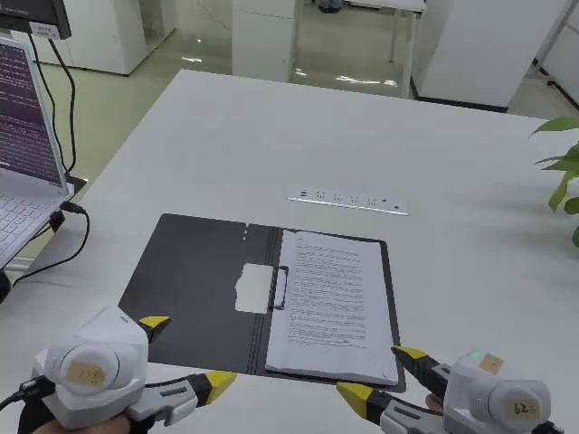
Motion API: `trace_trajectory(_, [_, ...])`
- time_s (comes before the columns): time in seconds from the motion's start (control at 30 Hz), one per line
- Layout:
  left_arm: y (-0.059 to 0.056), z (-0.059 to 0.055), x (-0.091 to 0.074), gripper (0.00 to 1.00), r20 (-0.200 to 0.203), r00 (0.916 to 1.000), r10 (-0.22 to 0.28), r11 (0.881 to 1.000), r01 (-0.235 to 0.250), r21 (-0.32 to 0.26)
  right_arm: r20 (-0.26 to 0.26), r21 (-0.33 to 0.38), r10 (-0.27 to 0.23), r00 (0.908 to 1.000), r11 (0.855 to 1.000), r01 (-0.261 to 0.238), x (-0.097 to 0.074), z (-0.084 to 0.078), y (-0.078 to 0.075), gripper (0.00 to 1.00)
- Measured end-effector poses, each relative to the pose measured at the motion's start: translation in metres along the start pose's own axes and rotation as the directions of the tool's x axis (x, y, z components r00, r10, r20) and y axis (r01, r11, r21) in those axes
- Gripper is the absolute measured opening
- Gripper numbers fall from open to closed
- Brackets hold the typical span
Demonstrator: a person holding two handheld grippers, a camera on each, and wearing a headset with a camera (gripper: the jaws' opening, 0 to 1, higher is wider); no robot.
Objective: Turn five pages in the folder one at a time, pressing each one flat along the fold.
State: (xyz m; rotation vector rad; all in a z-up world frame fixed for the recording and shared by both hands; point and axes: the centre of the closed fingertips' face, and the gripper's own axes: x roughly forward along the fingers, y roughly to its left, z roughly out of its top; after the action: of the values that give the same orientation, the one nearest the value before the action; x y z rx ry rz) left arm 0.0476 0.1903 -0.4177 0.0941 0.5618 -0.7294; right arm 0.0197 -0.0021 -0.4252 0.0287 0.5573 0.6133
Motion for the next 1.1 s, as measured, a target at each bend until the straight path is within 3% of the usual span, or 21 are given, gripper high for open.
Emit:
trace_trajectory(0.2, [-0.001,0.005,0.001,0.71,0.003,1.0000,-0.006,1.000,0.006,0.011,-0.019,-0.024,0.002,0.9998,1.000,-0.002,0.001,0.000,0.000,0.64])
trace_trajectory(0.3, [0.003,0.016,-0.001,0.72,0.026,0.9996,-0.007,1.000,0.006,0.028,-0.020,-0.040,0.007,0.9998,0.999,-0.008,0.000,0.002,0.002,0.65])
trace_trajectory(0.4, [0.008,0.019,-0.002,0.72,0.043,0.9991,-0.004,1.000,0.003,0.024,-0.012,-0.051,0.007,0.9999,0.999,-0.008,-0.003,0.006,0.002,0.66])
trace_trajectory(0.7, [0.007,0.017,-0.003,0.74,0.036,0.9989,-0.029,0.999,0.028,0.038,0.013,-0.031,-0.024,0.9996,0.999,0.024,-0.008,0.009,-0.004,0.66])
trace_trajectory(0.87, [0.007,0.018,-0.006,0.74,0.054,0.9977,-0.042,0.999,0.042,0.009,0.025,-0.015,-0.041,0.9988,0.999,0.042,-0.010,0.007,-0.002,0.67])
trace_trajectory(1.1, [0.012,0.015,-0.009,0.75,0.049,0.9975,-0.050,0.999,0.050,0.014,0.026,0.005,-0.048,0.9985,0.999,0.048,-0.010,0.003,0.003,0.67])
